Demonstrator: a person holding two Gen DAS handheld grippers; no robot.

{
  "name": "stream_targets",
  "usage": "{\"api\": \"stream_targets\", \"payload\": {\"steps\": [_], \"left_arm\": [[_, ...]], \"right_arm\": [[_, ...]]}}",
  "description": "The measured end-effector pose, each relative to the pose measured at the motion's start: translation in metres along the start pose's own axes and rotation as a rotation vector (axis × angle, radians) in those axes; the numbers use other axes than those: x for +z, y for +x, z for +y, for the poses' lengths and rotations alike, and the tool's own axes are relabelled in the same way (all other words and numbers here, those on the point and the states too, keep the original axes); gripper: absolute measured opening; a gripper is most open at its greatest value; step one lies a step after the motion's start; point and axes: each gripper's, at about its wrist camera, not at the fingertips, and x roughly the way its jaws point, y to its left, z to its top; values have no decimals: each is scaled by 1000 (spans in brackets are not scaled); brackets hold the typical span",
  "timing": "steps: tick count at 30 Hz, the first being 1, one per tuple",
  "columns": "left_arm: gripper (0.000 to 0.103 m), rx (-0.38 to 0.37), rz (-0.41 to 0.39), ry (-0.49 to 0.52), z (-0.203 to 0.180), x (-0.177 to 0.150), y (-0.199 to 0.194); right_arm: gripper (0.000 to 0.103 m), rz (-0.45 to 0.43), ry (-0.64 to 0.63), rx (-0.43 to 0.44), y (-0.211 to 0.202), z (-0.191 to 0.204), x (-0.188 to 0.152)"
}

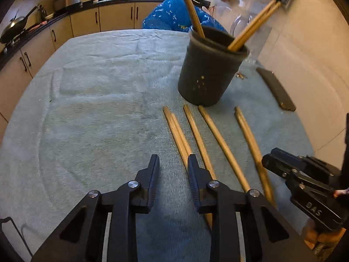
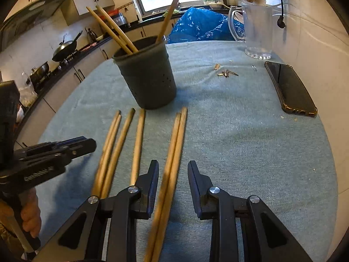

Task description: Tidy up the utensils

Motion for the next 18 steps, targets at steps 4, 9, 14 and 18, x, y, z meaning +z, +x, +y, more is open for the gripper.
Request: {"api": "stream_targets", "payload": {"steps": [4, 9, 14, 18], "left_arm": [[20, 5, 6, 21, -5, 2, 9], [2, 29, 7, 62, -9, 5, 12], [0, 14, 14, 64, 4, 1, 15], [1, -58, 23, 39, 8, 0, 9]], "right_arm": [[29, 11, -24, -20, 6, 0, -1], [27, 8, -31, -18, 6, 3, -3], [26, -1, 30, 18, 4, -9, -3], [26, -9, 76, -10, -1, -21, -5]]}}
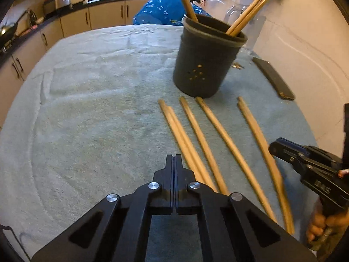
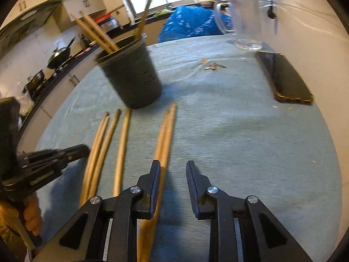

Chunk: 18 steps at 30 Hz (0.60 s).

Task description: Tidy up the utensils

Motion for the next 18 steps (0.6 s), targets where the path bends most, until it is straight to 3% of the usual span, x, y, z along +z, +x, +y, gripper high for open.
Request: {"api": "stream_targets", "payload": {"steps": [3, 6, 13, 18], "left_arm": [[1, -32, -29, -5, -1, 0, -7], [1, -53, -32, 6, -8, 1, -7], [1, 6, -12, 37, -17, 4, 4], [0, 108, 20, 72, -16, 10, 10]], "right_arm": [[26, -9, 14, -70, -5, -10, -1], [26, -12, 32, -74, -8, -18, -2], [26, -21, 27, -82, -11, -19, -5], [26, -13, 33, -29, -9, -15, -5]]}}
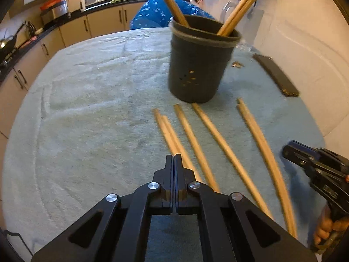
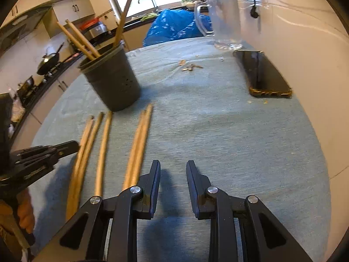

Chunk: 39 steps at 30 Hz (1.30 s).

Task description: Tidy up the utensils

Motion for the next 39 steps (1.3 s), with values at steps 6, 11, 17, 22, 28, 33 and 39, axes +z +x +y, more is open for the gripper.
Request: {"api": "stream_targets", "payload": {"steps": [6, 11, 17, 22, 28, 33, 39], "left_arm": [[0, -88, 19, -37, 8, 0, 0], [0, -149, -24, -59, 15, -1, -5], [0, -70, -22, 2, -3, -1, 7], [0, 0, 8, 10, 1, 1, 14], [0, -119, -15, -92, 13, 11, -9], [4, -154, -22, -55, 8, 10, -13], [5, 0, -18, 91, -22, 13, -3]], "right_arm": [[26, 1, -38, 58, 2, 17, 0], [26, 1, -91, -18, 9, 28, 0], [26, 21, -167, -83, 18, 45, 1], [20, 22, -138, -86, 19, 36, 4], [20, 25, -118, -96, 16, 26, 5], [20, 16, -78, -122, 10, 6, 5], [20, 5, -92, -135, 10, 7, 3]]}}
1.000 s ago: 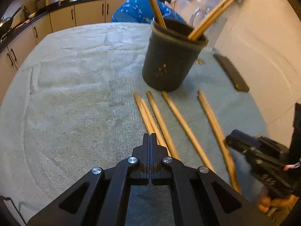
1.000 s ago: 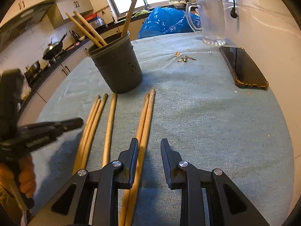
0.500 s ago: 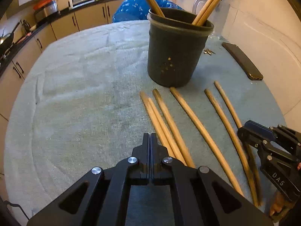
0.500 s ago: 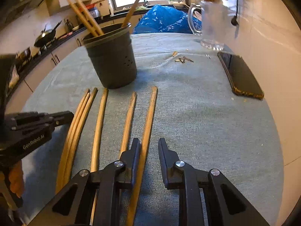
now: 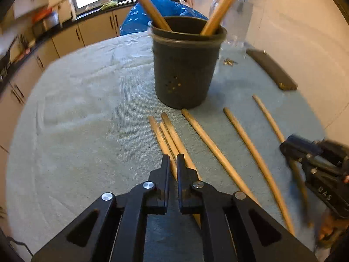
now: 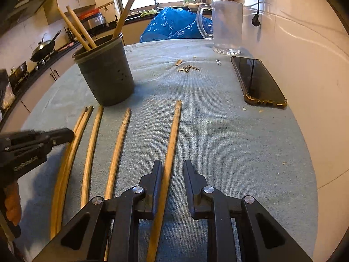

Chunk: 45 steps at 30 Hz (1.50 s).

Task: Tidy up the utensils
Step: 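Close the left gripper on a chopstick while the right gripper grasps another, then lift both held chopsticks up toward the black cup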

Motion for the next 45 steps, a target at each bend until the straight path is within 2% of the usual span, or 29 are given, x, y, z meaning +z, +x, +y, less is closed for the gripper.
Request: {"api": "stream_targets", "payload": {"steps": [2, 7, 8, 10, 11, 17, 21, 23, 25, 26, 28, 33, 37, 39, 42, 43, 45], "left_arm": [[12, 70, 38, 38, -4, 4, 6], [12, 178, 66, 139, -18, 6, 11], [11, 181, 72, 146, -17, 6, 11], [9, 170, 79, 141, -3, -7, 6], [7, 145, 86, 122, 5, -10, 3], [7, -17, 115, -2, 53, -44, -24], [7, -60, 150, -19, 68, -56, -35], [10, -57, 157, -3, 70, -61, -36], [12, -22, 161, 18, 69, -57, -31], [13, -11, 162, 30, 67, -54, -29], [13, 9, 168, 49, 62, -48, -25], [13, 25, 201, 58, 59, -23, -7], [13, 29, 213, 82, 57, -11, 1], [13, 25, 219, 91, 56, -6, 4], [13, 18, 219, 90, 57, -5, 4], [9, 15, 210, 89, 57, -6, 3], [6, 23, 181, 79, 57, -11, -1]], "right_arm": [[20, -2, -12, -12, 0, 2, 0], [22, 2, -23, -51, 2, 9, 1], [22, 5, -29, -58, 2, 10, 1], [18, 18, -39, -57, 2, 11, 1], [9, 30, -37, -51, 1, 9, 1], [8, 108, 47, 59, -16, -22, -13], [8, 164, 31, 92, -30, -33, -27], [12, 172, 21, 97, -32, -34, -28], [15, 186, 15, 80, -29, -32, -25], [21, 192, 9, 62, -27, -30, -21], [26, 203, -15, 42, -20, -25, -12], [26, 273, -95, -31, 4, -13, 14], [26, 339, -116, -49, 22, -8, 37], [26, 367, -114, -48, 29, -6, 46], [13, 395, -120, -36, 33, -2, 54], [8, 389, -133, -41, 34, 1, 55], [7, 358, -162, -60, 28, 9, 50]]}}
